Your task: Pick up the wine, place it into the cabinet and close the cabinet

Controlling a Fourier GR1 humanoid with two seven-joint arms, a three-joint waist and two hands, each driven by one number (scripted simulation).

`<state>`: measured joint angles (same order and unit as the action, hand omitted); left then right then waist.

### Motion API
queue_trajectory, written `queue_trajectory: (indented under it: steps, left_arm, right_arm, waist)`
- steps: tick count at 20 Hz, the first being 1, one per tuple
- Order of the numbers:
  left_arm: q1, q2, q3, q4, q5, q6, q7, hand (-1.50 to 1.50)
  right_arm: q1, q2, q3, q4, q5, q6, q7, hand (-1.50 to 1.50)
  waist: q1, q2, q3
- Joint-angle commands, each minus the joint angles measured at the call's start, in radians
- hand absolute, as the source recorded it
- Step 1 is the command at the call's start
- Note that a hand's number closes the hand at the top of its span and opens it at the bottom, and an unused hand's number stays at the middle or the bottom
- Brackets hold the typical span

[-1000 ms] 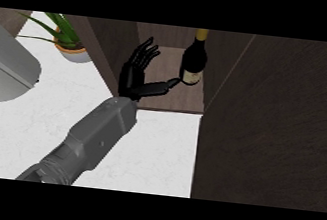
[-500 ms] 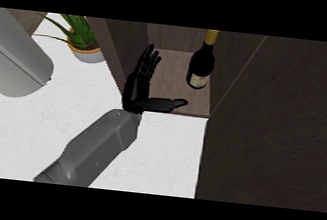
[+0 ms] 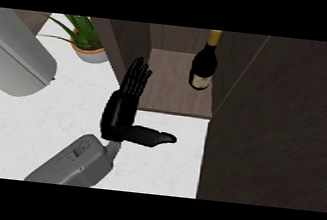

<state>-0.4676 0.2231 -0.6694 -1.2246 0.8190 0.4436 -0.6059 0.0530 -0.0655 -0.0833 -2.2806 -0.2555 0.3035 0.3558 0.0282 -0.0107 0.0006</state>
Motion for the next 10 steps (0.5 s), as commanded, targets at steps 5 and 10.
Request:
queue_trajectory:
  steps: [5, 10]
  left_arm:
    - [0.280, 0.206, -0.054, -0.535, -0.083, 0.125, 0.126, -1.50]
    - [0.343, 0.187, -0.057, -0.667, -0.153, 0.198, 0.173, -1.50]
  right_arm:
    - [-0.025, 0.018, 0.048, 0.011, 0.052, -0.011, -0.006, -1.50]
    - [-0.012, -0.043, 0.041, 0.000, 0.033, 0.058, 0.006, 1.50]
  waist:
    - [-0.013, 0.006, 0.000]
    - [-0.022, 0.008, 0.000]
